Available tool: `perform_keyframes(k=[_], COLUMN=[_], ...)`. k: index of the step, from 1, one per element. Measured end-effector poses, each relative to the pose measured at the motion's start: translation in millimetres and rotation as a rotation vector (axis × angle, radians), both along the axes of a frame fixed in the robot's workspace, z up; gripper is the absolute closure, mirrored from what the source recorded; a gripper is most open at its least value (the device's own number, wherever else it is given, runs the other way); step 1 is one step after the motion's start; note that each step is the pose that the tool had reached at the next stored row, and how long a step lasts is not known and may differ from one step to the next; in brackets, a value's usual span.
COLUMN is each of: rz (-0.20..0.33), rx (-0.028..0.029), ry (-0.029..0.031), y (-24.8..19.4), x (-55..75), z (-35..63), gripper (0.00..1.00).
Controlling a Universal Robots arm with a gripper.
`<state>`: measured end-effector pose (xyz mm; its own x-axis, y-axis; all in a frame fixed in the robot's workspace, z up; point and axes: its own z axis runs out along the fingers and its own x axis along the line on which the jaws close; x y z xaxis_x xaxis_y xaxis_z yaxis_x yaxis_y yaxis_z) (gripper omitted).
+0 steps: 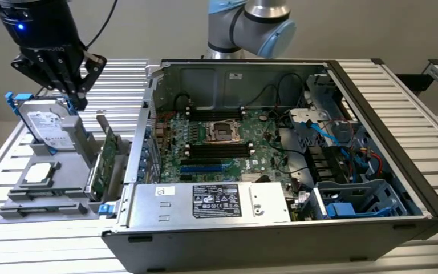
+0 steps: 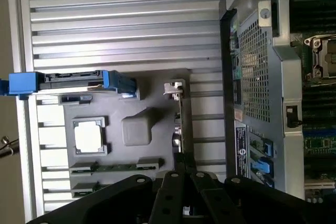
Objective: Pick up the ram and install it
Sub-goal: 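Reach for the ram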
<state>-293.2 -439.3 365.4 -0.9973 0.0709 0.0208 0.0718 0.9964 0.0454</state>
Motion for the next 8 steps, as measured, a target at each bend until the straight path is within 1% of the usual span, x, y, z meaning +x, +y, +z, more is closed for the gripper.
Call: perform_keyframes(k=[8], rz=[0.0], rx=[0.0], ry=[0.0051], y=[-7.6], x=[-20.8], z=[-4.8], gripper=[0.89])
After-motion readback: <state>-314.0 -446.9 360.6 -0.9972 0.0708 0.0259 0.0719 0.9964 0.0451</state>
